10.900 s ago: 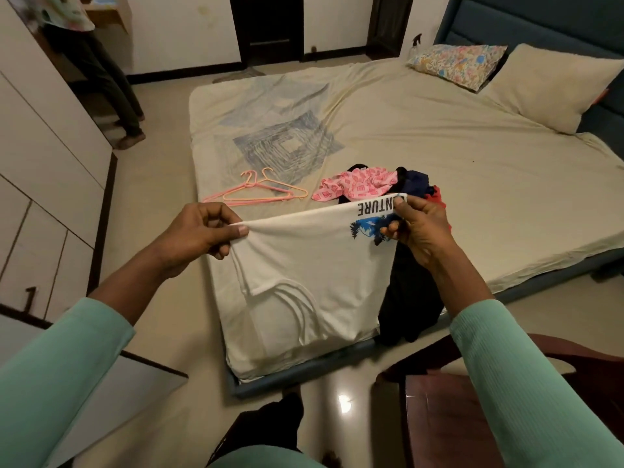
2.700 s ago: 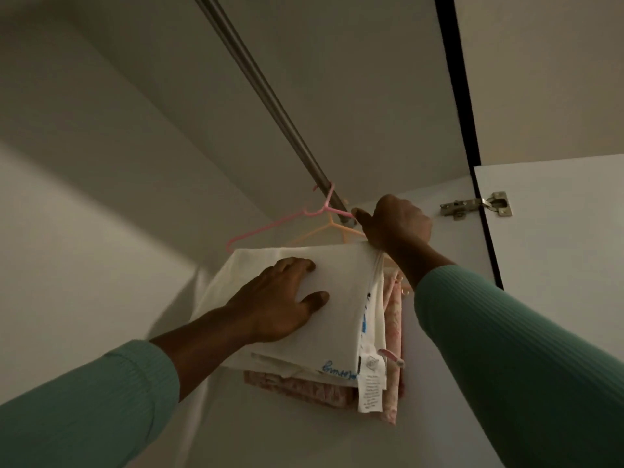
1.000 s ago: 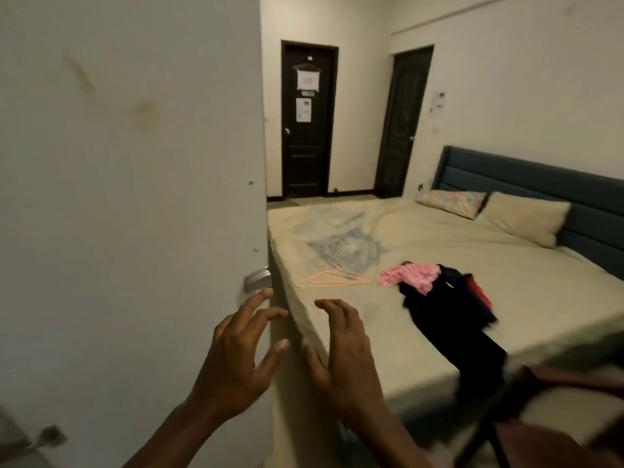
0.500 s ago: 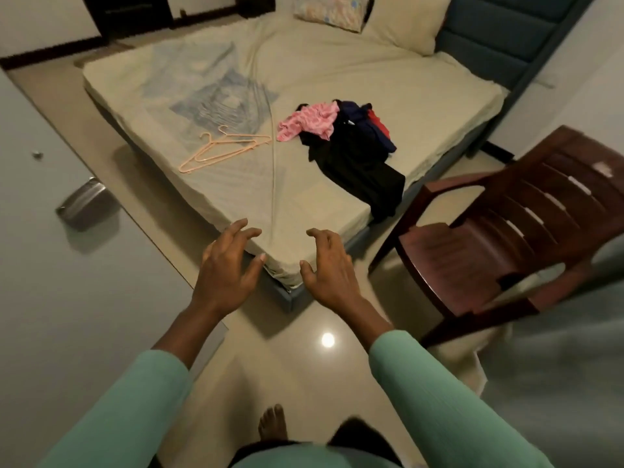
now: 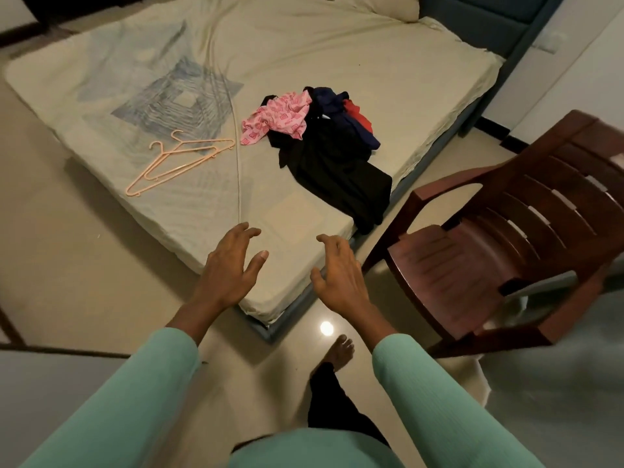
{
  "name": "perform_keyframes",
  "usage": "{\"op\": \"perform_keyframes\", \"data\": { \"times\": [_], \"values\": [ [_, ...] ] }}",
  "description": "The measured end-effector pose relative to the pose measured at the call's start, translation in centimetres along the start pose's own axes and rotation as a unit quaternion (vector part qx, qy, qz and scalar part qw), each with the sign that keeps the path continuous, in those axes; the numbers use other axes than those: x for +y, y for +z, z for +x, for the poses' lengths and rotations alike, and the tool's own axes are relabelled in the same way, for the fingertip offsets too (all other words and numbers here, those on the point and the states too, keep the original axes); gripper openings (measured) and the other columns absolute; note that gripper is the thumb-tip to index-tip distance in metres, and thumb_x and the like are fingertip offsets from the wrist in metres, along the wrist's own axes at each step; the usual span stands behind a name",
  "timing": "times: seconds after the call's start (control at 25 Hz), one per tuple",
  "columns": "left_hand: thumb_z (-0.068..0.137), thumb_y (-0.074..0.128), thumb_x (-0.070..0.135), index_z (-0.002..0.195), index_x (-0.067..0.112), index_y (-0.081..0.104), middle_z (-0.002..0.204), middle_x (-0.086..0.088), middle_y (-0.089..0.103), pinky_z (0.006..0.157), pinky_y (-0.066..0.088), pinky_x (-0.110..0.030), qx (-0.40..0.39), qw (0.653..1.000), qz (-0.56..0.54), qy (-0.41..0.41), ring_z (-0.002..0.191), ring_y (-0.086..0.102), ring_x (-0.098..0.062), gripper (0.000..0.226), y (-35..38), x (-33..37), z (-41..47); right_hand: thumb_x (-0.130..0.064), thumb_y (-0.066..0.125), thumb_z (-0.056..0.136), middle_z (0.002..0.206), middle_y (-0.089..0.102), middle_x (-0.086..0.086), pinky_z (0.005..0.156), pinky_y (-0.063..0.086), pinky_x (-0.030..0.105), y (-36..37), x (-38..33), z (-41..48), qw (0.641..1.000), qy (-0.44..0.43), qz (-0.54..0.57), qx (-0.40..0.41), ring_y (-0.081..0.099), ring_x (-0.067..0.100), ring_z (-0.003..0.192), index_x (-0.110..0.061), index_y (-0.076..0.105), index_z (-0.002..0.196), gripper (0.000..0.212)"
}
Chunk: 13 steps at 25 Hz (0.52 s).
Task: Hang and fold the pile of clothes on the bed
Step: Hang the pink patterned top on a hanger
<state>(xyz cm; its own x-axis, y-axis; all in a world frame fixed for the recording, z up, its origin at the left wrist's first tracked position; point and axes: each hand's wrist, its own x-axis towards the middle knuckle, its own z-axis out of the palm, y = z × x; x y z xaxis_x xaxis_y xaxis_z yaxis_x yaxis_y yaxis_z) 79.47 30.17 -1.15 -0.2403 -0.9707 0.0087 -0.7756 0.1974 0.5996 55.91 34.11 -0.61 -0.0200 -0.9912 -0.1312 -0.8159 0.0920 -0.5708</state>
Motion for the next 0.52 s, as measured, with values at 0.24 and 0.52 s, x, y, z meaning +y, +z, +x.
{"op": "perform_keyframes", "data": {
  "times": [0.24,0.52],
  "values": [
    [0.104,0.047,0.056,0.148,0.028,0.045,0.163,-0.004,0.039,0.116,0.038,-0.058,0.049,0.998,0.004,-0.049,0.152,0.035,-0.025,0.053,0.4,3.3,13.1,-0.032,0.066,0.098,0.155,0.032,0.005,0.109,0.047,0.046,-7.7,3.2,14.5,0.993,-0.026,0.117,0.005,0.047,0.026,0.135,-0.022,0.034,0.155,0.066],
    [0.104,0.052,0.047,0.150,0.025,0.045,0.164,-0.003,0.038,0.118,0.037,-0.045,0.037,0.995,0.003,-0.092,0.150,0.037,-0.023,0.051,2.8,4.2,22.2,-0.037,0.066,0.100,0.158,0.031,-0.001,0.110,0.047,0.041,-9.7,6.6,25.7,0.979,0.006,0.190,-0.076,0.045,0.020,0.140,-0.029,0.037,0.153,0.061]
  ]
}}
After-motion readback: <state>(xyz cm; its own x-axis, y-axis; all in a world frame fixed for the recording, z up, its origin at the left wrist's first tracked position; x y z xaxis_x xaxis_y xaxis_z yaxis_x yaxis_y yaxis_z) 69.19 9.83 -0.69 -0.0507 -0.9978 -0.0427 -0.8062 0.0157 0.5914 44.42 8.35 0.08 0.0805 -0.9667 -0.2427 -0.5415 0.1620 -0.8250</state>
